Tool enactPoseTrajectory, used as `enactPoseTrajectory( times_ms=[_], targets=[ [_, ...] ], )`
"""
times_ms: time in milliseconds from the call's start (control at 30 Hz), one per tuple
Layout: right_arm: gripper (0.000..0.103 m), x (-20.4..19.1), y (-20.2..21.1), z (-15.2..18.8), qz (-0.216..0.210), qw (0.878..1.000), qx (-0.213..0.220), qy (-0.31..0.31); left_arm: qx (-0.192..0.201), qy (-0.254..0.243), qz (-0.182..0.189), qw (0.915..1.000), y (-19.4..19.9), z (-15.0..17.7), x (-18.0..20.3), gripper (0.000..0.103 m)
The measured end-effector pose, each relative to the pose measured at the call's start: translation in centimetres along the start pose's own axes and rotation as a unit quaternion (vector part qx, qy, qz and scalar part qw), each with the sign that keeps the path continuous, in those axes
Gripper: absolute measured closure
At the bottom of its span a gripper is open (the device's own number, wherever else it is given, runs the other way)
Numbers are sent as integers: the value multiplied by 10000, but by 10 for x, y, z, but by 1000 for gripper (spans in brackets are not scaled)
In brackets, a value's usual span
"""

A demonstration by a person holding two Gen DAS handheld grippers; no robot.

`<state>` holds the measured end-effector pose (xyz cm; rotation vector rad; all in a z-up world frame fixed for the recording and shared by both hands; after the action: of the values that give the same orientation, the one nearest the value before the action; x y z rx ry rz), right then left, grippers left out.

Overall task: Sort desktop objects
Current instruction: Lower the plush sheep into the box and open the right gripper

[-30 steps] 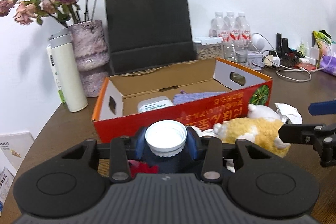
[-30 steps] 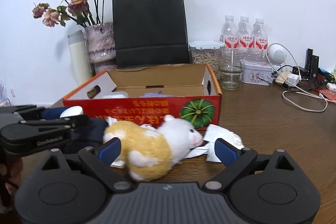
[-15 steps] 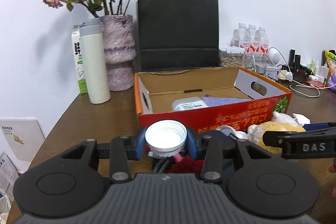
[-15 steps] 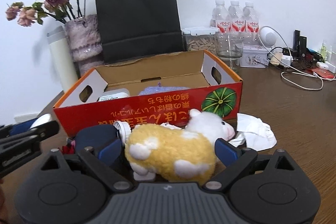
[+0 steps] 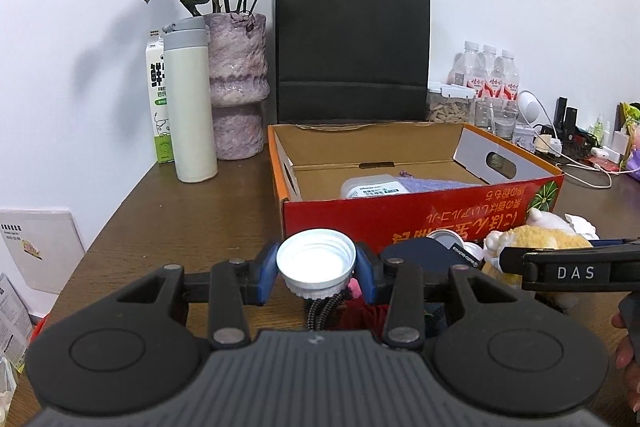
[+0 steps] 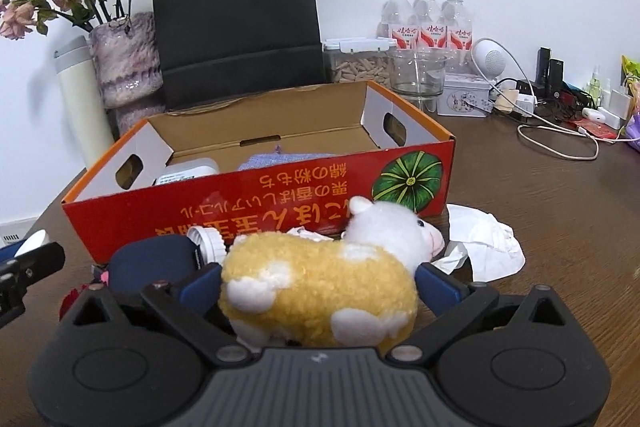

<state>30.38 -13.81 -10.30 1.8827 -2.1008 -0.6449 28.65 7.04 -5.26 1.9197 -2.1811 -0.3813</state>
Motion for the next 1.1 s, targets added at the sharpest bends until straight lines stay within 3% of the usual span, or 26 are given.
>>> enactPoseTrajectory(
  times_ms=[300, 733, 933, 1100],
  targets=[
    [16, 5, 14, -1, -299, 9993, 219, -12, 80, 73, -114, 9999, 7, 1, 2, 62],
    [21, 13, 54, -9, -747, 9941, 780, 95, 178, 351, -153, 9991, 33, 0, 22, 62],
    [21, 12, 76, -42, -1006, 9834, 1466, 372, 489, 568, -152, 9971, 37, -32, 33, 62],
    [21, 11, 67, -79, -1213, 9738, 1841, 554, 807, 641, -196, 9945, 20, -71, 44, 62]
  ],
)
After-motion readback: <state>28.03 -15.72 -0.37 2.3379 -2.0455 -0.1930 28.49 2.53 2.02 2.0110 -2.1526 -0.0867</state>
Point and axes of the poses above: each gripper's, at about its wrist camera, not at the fingertips, and y roughly against the way its jaws point, x to its right, z to its underside, the point moved 9 cm from there along -y, roughly the way its jaws point, and after that the axes turned 6 degrees about x, right-handed, at the moved point
